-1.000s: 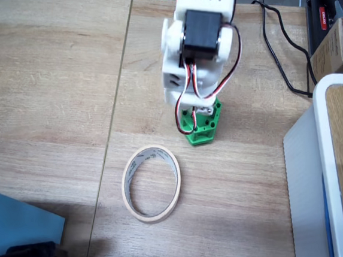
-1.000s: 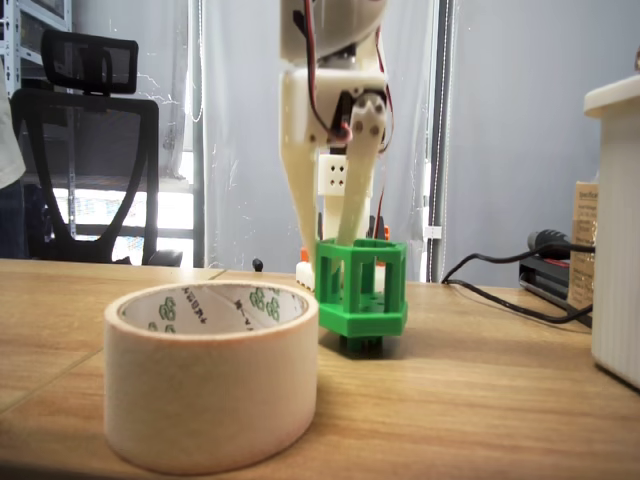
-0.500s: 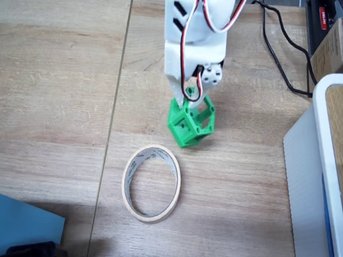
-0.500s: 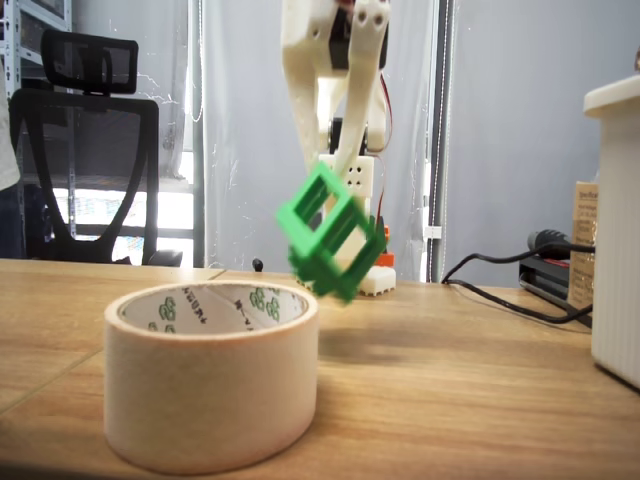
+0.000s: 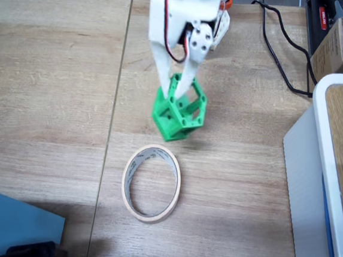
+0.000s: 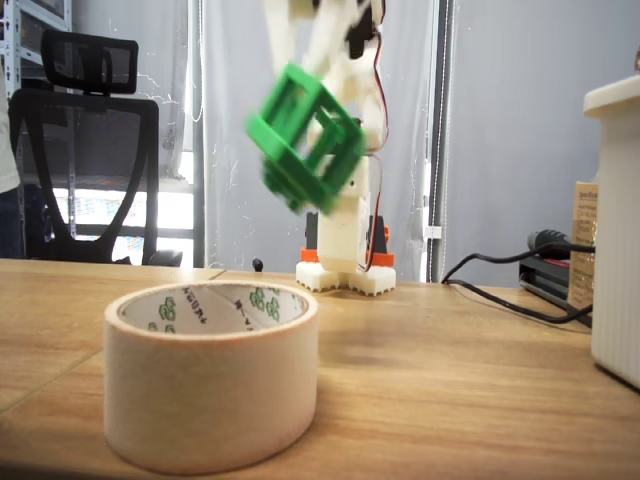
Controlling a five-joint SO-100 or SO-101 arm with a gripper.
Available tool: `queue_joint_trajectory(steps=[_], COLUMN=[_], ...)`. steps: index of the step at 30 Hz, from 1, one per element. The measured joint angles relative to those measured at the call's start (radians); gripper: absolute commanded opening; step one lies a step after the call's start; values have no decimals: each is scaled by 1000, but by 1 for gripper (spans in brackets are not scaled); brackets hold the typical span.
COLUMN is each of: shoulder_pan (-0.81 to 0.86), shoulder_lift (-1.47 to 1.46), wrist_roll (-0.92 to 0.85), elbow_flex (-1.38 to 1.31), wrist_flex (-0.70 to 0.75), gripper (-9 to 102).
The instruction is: Grasp a component and put it in the bin.
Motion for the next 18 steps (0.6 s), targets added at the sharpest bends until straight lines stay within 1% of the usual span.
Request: queue_joint_trajectory(steps=[4, 10, 18], shoulder_pan=[52, 83, 130], shoulder_lift=[-100, -275, -468], wrist_roll=[6, 6, 8], elbow_flex=[-121, -287, -394], wrist_flex=[0, 0, 0], gripper=[0, 0, 0])
